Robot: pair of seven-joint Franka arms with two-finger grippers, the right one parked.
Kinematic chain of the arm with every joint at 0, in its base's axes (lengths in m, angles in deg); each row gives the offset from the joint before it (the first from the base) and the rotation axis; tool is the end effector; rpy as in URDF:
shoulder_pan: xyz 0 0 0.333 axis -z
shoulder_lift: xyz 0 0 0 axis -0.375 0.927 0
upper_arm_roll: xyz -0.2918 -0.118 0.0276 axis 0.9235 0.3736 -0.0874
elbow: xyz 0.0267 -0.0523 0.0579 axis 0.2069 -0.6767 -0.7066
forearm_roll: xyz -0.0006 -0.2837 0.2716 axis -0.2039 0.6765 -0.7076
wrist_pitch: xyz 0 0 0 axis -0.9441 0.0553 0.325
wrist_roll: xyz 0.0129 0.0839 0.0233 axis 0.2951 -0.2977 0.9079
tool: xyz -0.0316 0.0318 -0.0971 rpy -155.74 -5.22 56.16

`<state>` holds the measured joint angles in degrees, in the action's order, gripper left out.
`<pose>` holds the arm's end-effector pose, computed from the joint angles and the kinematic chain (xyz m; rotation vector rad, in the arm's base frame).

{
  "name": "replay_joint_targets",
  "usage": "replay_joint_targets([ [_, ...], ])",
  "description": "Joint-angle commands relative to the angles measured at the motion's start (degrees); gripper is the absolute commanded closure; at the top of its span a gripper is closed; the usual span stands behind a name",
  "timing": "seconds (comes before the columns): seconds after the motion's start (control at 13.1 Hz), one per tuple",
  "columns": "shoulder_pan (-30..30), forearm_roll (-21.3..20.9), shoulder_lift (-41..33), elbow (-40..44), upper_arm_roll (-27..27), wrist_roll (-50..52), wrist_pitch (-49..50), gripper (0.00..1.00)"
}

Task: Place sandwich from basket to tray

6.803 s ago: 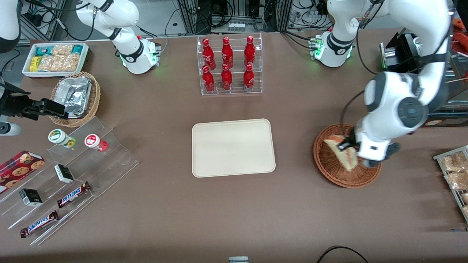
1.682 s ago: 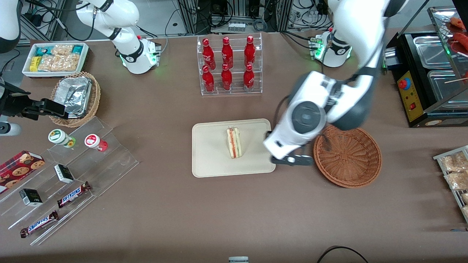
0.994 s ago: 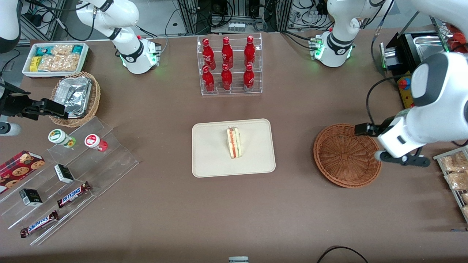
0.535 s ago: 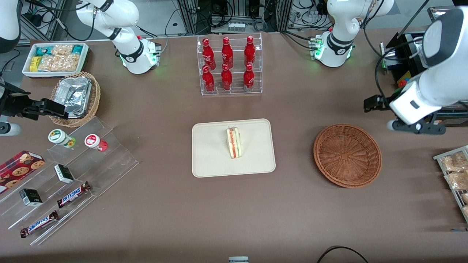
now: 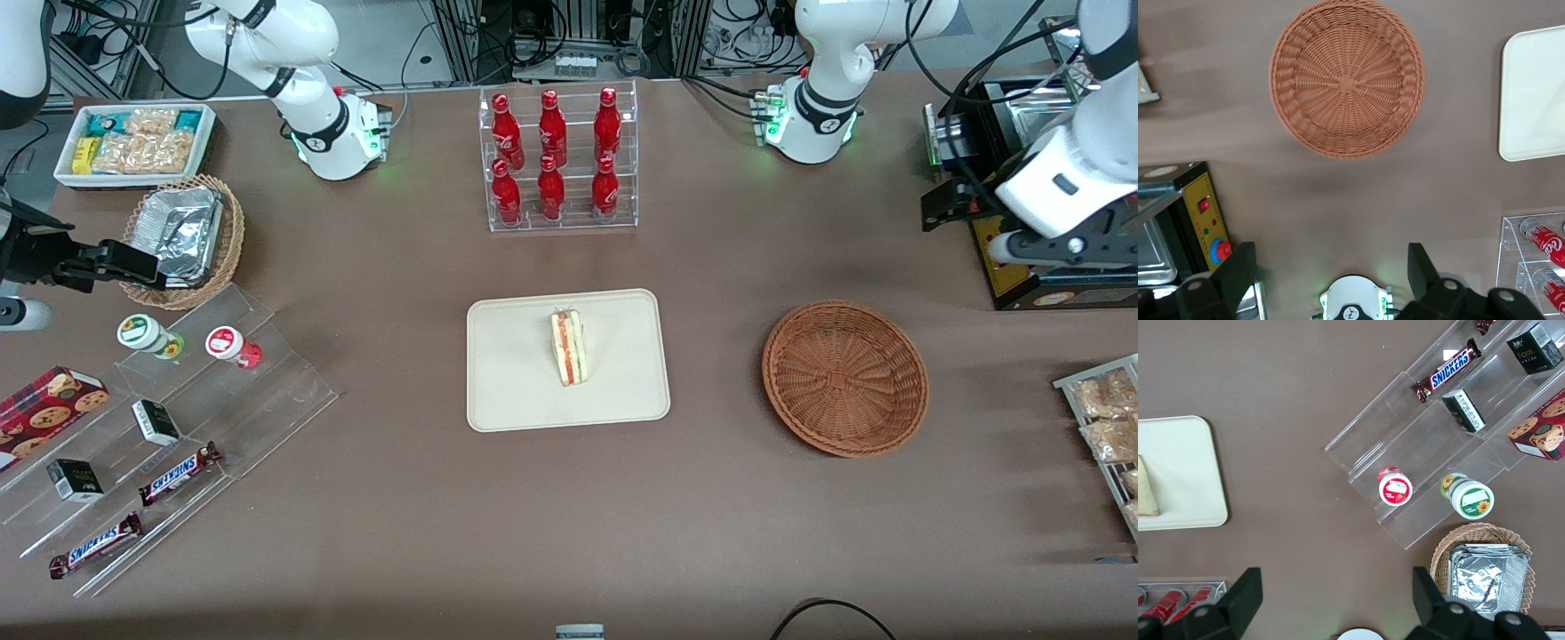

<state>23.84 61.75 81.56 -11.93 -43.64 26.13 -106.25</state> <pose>0.5157 -0.0290 0.6063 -3.1089 0.1031 0.2799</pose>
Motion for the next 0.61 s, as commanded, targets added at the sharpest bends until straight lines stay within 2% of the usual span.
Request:
replay_joint_targets([
  [0.0,-2.08,-0.52,-2.37,-1.21,0.13,0.06,1.05,0.00],
  [0.15,-2.08,-0.61,-2.46,-1.47,0.13,0.24,1.40,0.00],
  [0.54,-2.17,-0.35,4.30,3.80,0.04,-0.38,-1.23,0.00],
])
